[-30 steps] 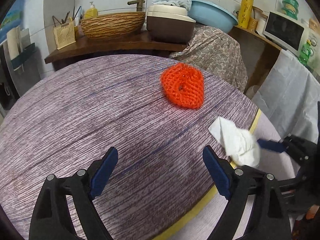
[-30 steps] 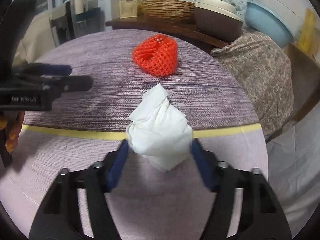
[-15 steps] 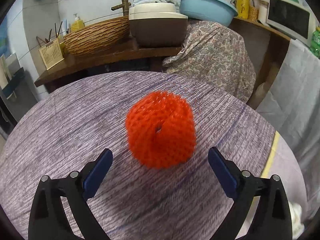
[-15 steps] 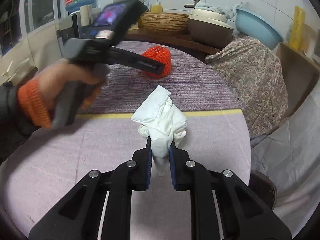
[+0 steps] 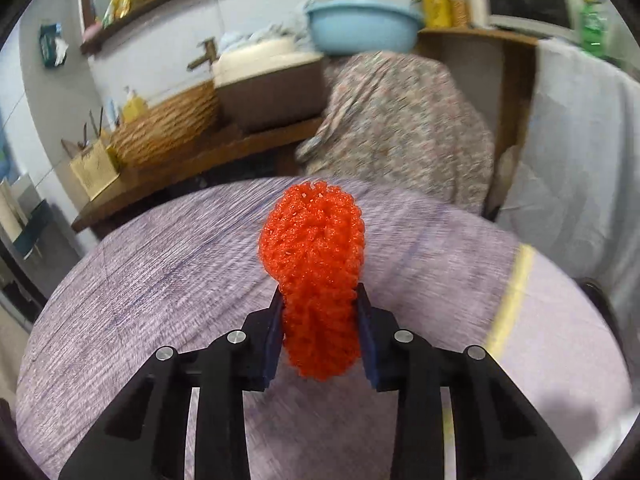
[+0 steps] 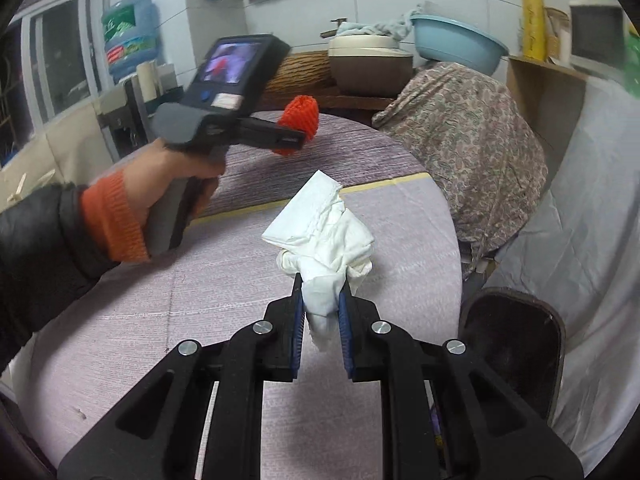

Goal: Collect trash
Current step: 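Carry the tissue and red mesh net to the black bin and release both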

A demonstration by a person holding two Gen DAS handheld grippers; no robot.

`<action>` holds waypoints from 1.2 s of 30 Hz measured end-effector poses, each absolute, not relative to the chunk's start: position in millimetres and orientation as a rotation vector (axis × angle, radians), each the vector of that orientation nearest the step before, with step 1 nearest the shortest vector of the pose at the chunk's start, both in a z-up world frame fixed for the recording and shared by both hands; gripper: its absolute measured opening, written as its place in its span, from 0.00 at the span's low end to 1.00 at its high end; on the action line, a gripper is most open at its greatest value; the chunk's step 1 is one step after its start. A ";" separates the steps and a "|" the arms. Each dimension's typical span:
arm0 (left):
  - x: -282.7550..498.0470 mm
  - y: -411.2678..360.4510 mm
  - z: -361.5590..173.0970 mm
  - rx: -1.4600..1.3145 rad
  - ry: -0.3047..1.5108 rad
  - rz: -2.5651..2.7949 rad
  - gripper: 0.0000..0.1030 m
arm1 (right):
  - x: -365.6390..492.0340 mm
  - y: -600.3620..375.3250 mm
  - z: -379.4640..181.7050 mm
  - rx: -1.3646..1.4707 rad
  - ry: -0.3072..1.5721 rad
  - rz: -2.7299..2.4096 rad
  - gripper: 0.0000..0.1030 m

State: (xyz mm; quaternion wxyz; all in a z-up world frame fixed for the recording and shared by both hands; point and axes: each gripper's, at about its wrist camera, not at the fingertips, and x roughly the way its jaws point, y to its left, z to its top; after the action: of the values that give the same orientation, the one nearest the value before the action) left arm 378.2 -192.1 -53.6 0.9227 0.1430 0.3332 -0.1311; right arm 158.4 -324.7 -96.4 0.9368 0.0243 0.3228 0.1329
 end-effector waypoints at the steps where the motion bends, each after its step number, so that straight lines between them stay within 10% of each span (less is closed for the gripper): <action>1: 365.4 -192.8 -49.8 0.287 0.673 -0.294 0.32 | 155.8 -326.9 -97.2 0.061 0.654 0.266 0.16; 36: 144.2 -340.2 -51.3 0.182 0.714 -0.757 0.32 | 87.7 -503.8 -210.6 0.334 0.741 -0.145 0.16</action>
State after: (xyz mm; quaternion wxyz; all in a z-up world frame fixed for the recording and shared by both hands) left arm 144.2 -340.2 -51.3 0.8638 0.0867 0.3404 -0.3611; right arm 87.7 -503.8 -210.6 0.9160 0.1623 0.3600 -0.0706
